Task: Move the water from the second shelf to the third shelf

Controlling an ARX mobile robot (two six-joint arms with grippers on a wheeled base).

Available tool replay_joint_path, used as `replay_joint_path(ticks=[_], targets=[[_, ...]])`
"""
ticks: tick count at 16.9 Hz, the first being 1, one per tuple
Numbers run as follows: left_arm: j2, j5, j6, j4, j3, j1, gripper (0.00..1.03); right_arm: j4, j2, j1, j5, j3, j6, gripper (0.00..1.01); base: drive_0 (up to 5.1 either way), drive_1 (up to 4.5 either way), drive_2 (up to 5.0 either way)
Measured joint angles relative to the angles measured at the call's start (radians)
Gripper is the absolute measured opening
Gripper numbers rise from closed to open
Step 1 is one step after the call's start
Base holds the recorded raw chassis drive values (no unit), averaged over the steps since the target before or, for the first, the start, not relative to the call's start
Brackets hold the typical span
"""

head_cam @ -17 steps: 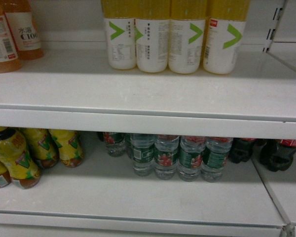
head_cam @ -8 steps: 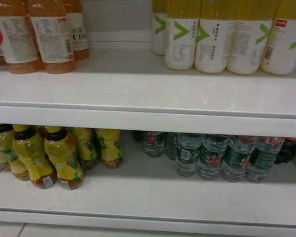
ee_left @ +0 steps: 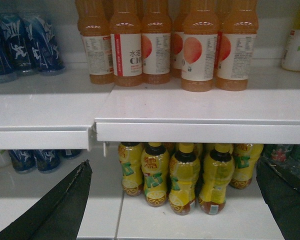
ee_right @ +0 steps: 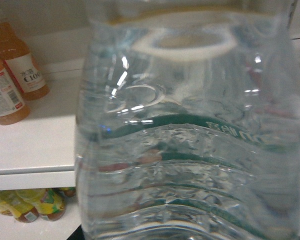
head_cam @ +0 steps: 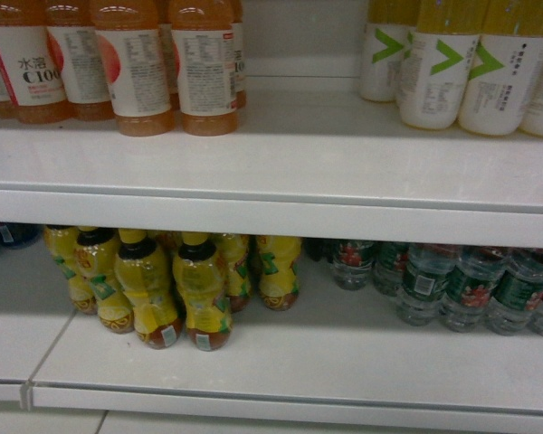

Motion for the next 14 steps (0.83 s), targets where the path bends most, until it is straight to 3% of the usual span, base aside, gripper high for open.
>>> replay_joint_path(ticks=[14], targets=[[0.000, 0.000, 0.000, 0.001, 0.000, 0.000, 0.98, 0.002, -0.001, 0.000, 0.000, 0.000, 0.000, 0.43, -4.6, 2.22, 2.2]])
